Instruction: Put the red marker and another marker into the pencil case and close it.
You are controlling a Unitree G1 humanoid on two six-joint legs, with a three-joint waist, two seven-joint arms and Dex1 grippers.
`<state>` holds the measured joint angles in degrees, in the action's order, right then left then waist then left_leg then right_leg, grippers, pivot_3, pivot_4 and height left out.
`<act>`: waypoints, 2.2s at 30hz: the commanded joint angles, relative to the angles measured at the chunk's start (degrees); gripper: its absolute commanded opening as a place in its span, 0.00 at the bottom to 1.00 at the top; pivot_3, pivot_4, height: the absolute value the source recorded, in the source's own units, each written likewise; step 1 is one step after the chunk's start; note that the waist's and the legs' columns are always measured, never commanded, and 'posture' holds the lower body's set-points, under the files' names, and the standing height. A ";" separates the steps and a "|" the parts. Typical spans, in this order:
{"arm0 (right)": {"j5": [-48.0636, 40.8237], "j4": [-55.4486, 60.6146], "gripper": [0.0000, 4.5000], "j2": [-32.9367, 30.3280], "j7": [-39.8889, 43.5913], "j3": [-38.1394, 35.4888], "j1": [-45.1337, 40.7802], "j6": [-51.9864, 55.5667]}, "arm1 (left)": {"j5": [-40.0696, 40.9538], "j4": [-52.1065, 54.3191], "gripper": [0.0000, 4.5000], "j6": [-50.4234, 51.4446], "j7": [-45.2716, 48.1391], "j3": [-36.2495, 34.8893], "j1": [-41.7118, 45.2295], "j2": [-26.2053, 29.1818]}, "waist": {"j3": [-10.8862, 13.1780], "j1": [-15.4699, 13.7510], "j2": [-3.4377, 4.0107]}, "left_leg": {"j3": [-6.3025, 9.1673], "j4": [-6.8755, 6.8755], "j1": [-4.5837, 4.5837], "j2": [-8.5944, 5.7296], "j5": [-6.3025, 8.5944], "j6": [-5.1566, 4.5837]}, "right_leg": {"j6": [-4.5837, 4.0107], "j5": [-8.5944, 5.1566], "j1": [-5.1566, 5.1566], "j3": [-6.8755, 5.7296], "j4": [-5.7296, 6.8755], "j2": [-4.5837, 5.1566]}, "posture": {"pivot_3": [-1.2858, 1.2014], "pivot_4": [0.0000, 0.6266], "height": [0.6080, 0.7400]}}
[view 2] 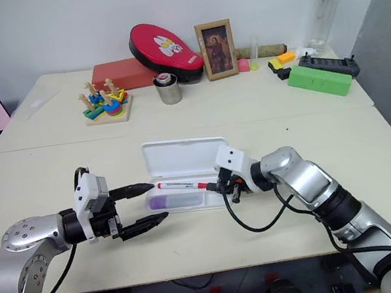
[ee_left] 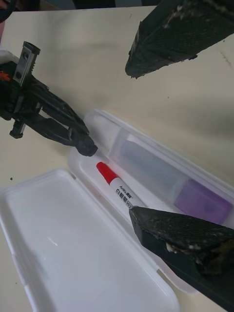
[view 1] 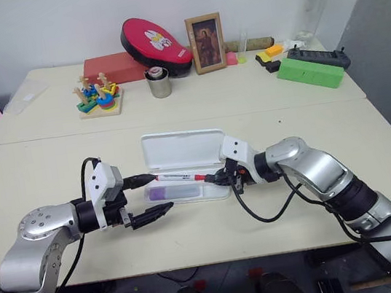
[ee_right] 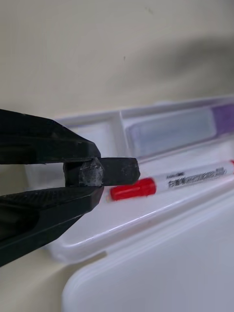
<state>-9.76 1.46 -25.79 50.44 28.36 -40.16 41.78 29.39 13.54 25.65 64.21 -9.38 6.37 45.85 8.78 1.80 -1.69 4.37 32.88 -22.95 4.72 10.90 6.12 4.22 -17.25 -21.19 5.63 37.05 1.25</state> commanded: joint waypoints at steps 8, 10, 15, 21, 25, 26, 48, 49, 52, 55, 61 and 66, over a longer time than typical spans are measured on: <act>-0.20 3.88 0.58 0.07 3.17 -0.96 -0.87 -0.87 | 1.56 2.29 1.00 0.11 -1.65 -0.88 0.74 -0.31 | 0.00 0.04 0.00 | 0.00 0.01 0.01 0.00 0.00 0.00 | 0.00 0.00 0.00 0.00 0.01 0.00 | 0.52 0.24 1.00; -0.38 4.40 0.68 0.00 3.62 -1.13 -0.88 -0.85 | 1.52 2.12 1.00 0.14 -1.88 -0.78 1.01 -0.43 | 0.00 0.03 0.00 | 0.00 0.01 0.01 0.00 0.00 0.00 | 0.00 0.00 0.00 0.00 0.01 0.00 | 0.52 0.24 1.00; 0.03 4.14 0.94 0.26 3.53 -1.49 -1.09 -0.88 | 1.28 2.14 1.00 0.12 -2.44 -0.55 1.26 -0.76 | 0.00 0.03 -0.01 | 0.00 0.01 0.01 0.01 0.00 0.00 | 0.00 0.00 0.01 0.00 0.01 0.00 | 0.52 0.24 1.00; -2.69 5.19 1.00 1.14 3.79 -5.67 -2.47 -1.57 | 1.26 2.37 1.00 0.49 -3.70 -1.17 1.22 -0.82 | 0.00 0.04 0.00 | 0.00 0.01 0.01 0.00 0.00 0.00 | 0.00 0.00 0.01 0.00 0.01 0.00 | 0.52 0.24 1.00; -7.06 4.88 1.00 2.96 3.20 -12.48 -6.09 -0.43 | 1.74 2.47 1.00 1.32 -6.92 -3.28 0.78 -1.54 | 0.00 0.02 0.00 | 0.00 0.01 0.01 0.00 0.00 0.00 | 0.00 0.00 0.01 0.00 0.02 0.00 | 0.52 0.24 1.00; -7.57 2.75 1.00 4.37 1.15 -14.69 -8.42 0.28 | 2.12 2.48 1.00 1.73 -8.19 -4.20 0.64 -1.97 | 0.01 0.05 0.01 | 0.00 0.01 0.02 0.00 0.00 0.00 | 0.00 0.00 0.01 0.00 0.03 0.00 | 0.52 0.24 1.00; 4.80 -37.88 0.01 16.35 -10.57 -15.71 -27.73 -9.78 | 17.53 9.66 1.00 11.57 -24.44 -17.77 0.68 -7.17 | -0.01 1.01 -0.03 | 0.01 -0.07 -0.01 0.00 0.01 0.00 | -0.04 0.01 -0.02 -0.02 0.06 0.00 | 0.52 0.24 1.00; 4.84 -35.35 0.01 16.06 -8.82 -14.42 -26.64 -8.99 | 18.51 9.96 1.00 12.04 -24.13 -18.10 0.38 -6.81 | -0.01 1.01 -0.03 | 0.00 -0.06 -0.01 0.01 0.01 0.00 | -0.03 0.01 -0.02 -0.02 0.08 0.00 | 0.52 0.24 1.00; 5.39 -29.76 0.01 14.99 -5.30 -11.29 -24.10 -6.99 | 19.47 10.02 1.00 12.44 -23.06 -18.35 -0.53 -5.60 | -0.01 1.06 -0.03 | 0.01 -0.06 -0.01 0.01 0.01 0.00 | -0.03 0.01 -0.02 -0.03 0.09 -0.01 | 0.52 0.24 1.00; 5.83 -23.25 0.01 13.46 -2.30 -8.20 -20.80 -5.63 | 18.53 9.49 1.00 11.90 -21.43 -17.84 -1.50 -4.18 | -0.01 1.08 -0.01 | 0.01 -0.08 -0.01 0.01 0.01 0.00 | -0.03 0.01 -0.03 -0.03 0.07 0.00 | 0.52 0.24 1.00; 4.90 -9.09 0.01 9.13 3.96 -3.34 -13.33 -1.82 | 19.00 8.45 1.00 12.28 -18.04 -17.33 -2.08 -1.87 | -0.01 1.14 0.00 | 0.02 -0.08 0.02 0.01 0.01 0.01 | -0.03 0.01 0.00 -0.04 0.05 -0.01 | 0.52 0.24 1.00; 5.20 -3.29 0.01 6.69 6.82 0.74 -9.12 -0.39 | 18.93 8.58 1.00 12.61 -14.96 -16.82 -3.60 -0.47 | -0.01 1.16 -0.02 | 0.00 -0.02 0.02 0.01 0.01 0.01 | -0.02 0.00 0.00 0.00 0.03 0.00 | 0.52 0.24 1.00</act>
<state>-4.52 -6.01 -18.39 55.87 28.45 -49.19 41.13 47.62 21.44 38.40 47.85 -25.88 2.99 43.97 8.77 2.96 -1.72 4.35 32.86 -22.92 4.73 10.91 6.14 4.21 -17.25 -21.20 5.64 37.07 1.25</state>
